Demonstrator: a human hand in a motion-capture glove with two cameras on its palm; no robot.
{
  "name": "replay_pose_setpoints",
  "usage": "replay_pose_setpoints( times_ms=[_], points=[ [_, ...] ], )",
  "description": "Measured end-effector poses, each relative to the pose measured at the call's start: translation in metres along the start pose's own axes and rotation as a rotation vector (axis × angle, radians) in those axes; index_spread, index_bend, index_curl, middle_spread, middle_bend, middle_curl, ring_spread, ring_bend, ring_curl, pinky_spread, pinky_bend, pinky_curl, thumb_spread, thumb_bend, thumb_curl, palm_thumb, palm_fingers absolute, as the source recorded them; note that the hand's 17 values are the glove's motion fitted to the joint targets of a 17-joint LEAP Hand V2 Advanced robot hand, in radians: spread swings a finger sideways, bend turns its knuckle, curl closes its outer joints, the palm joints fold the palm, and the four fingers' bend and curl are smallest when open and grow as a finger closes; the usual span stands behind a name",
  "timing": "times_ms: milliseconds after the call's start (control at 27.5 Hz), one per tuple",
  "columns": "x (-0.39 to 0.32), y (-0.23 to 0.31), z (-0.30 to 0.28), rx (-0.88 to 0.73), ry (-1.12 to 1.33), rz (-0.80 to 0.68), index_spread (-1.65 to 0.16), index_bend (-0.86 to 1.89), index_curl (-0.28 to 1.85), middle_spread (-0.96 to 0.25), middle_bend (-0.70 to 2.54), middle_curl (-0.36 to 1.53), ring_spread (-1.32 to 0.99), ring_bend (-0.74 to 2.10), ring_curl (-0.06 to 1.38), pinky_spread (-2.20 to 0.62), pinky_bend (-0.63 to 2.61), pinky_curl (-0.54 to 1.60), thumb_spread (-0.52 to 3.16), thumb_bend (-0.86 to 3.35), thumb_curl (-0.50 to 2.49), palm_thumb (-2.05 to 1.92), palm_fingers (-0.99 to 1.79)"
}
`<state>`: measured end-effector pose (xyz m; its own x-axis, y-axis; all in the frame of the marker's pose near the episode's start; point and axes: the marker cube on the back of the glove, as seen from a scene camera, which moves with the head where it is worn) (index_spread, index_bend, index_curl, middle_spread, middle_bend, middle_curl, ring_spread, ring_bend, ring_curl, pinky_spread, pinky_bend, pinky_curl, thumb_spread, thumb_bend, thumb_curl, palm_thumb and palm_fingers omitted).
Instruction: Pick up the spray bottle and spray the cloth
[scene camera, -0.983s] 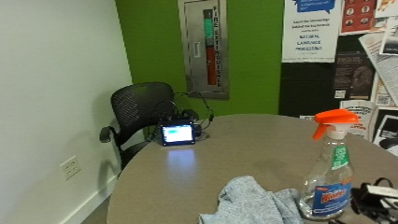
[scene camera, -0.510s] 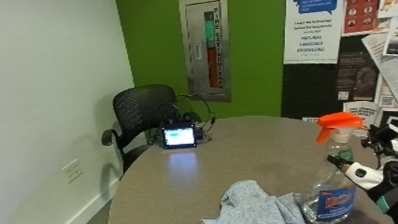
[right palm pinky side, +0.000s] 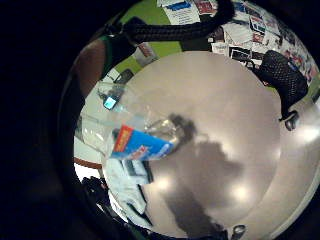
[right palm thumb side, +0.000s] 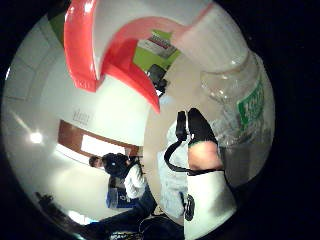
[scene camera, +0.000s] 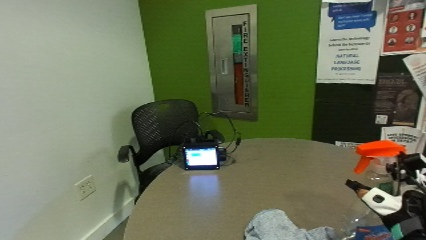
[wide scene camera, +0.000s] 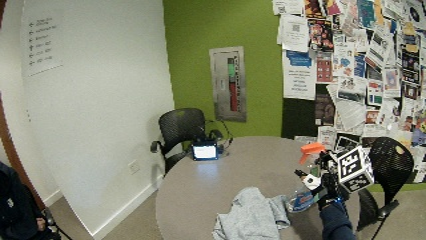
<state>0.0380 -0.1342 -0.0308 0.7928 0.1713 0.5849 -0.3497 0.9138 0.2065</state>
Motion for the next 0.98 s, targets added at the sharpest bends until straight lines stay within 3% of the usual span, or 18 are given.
replay_pose_setpoints(
  times_ms=[510, 983],
  points=[
    [0.043, 0.008, 0.024, 0.196, -0.233, 0.104, -0.32, 0.20, 0.30, -0.12, 0.23, 0.38, -0.16, 0.40, 0.34, 0.16, 0.23, 0.31, 0.97, 0.07, 0.49, 0.95, 0.85],
    [0.062, 0.002, 0.023, 0.350, -0.269, 0.164, -0.32, 0.29, 0.42, -0.07, 0.09, 0.30, -0.15, 0.35, 0.34, 0.06, 0.35, 0.36, 0.79, 0.01, 0.56, 1.04, 0.93]
  ],
)
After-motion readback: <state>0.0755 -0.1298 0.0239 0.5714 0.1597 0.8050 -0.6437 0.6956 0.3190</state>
